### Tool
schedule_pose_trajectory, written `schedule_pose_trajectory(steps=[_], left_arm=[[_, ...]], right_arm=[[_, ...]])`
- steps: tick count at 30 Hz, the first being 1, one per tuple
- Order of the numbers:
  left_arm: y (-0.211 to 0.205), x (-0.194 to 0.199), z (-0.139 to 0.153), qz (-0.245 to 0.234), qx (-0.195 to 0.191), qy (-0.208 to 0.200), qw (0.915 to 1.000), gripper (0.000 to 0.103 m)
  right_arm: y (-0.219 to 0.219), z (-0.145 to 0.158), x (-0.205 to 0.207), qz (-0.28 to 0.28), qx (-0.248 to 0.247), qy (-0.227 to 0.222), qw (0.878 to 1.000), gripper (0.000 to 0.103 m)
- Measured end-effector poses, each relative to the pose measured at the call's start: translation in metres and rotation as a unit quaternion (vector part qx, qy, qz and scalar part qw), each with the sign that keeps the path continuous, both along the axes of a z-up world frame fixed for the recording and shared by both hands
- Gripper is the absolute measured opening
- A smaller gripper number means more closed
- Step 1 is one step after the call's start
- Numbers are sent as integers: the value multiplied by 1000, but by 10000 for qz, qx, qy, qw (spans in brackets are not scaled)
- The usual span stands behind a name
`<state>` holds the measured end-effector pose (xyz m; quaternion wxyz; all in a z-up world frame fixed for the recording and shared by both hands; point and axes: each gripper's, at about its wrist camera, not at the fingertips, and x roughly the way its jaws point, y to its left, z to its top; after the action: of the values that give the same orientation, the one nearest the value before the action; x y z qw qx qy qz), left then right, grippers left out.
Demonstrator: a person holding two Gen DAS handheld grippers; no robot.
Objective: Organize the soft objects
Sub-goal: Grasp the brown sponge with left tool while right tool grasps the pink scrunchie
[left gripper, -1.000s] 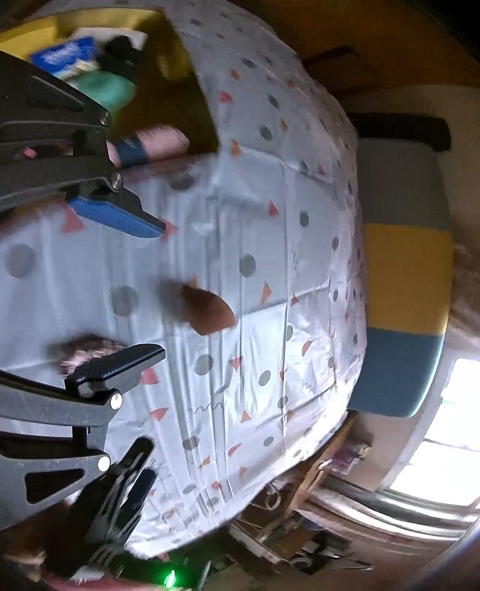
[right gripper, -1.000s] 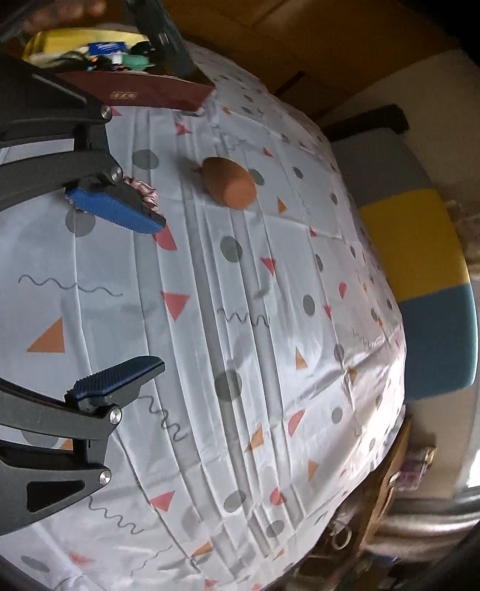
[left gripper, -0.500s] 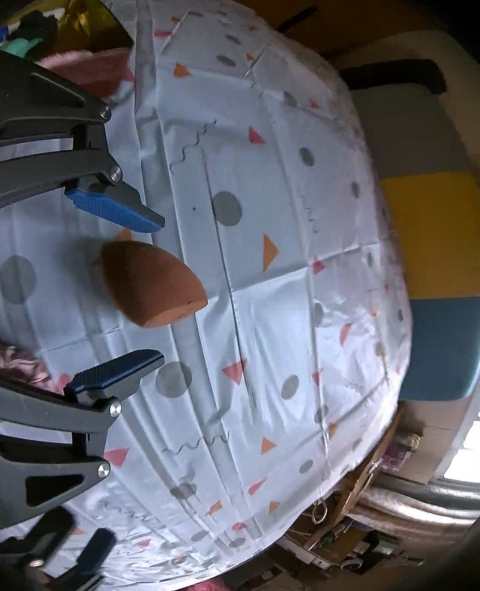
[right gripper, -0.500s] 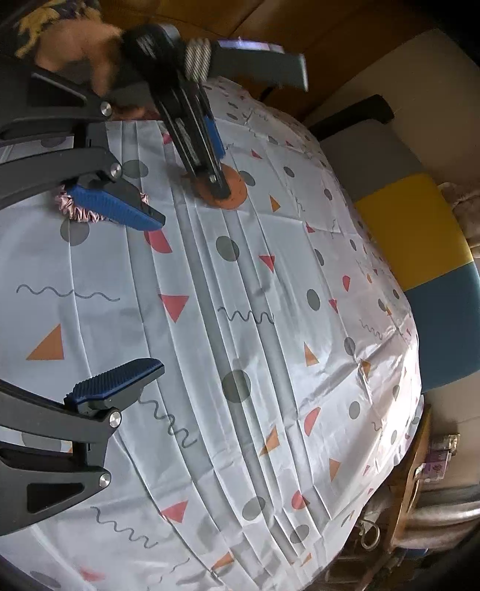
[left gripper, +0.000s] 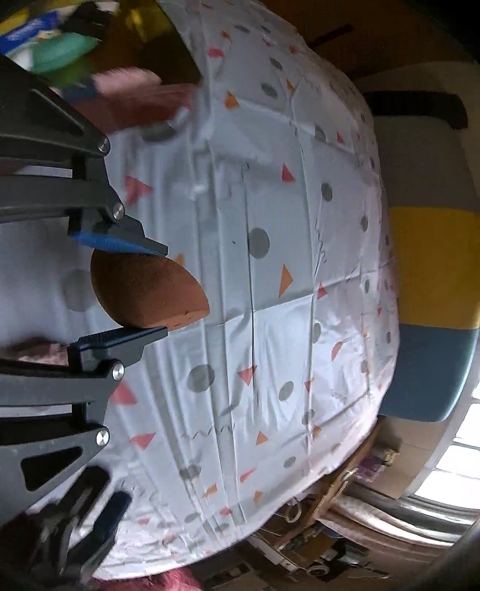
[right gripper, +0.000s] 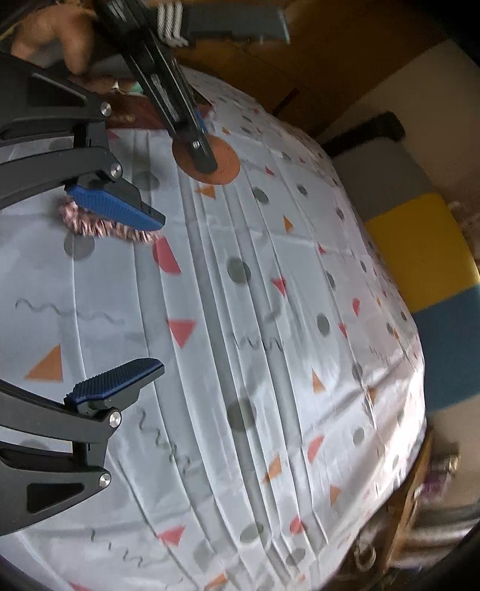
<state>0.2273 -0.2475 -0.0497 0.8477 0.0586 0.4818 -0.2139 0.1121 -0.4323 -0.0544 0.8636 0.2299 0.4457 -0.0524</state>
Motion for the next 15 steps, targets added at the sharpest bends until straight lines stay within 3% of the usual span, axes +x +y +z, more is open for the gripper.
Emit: schedule_pose_trajectory(steps=[3,15], left_arm=[[14,-26,20,19,-127,-183,9998,36],[80,-105,75,166,-365,-934,9948,36]], right_arm=[[16,-4,5,384,123,-47,9992,72],[91,-30,14,1543,-907,12,9839,78]])
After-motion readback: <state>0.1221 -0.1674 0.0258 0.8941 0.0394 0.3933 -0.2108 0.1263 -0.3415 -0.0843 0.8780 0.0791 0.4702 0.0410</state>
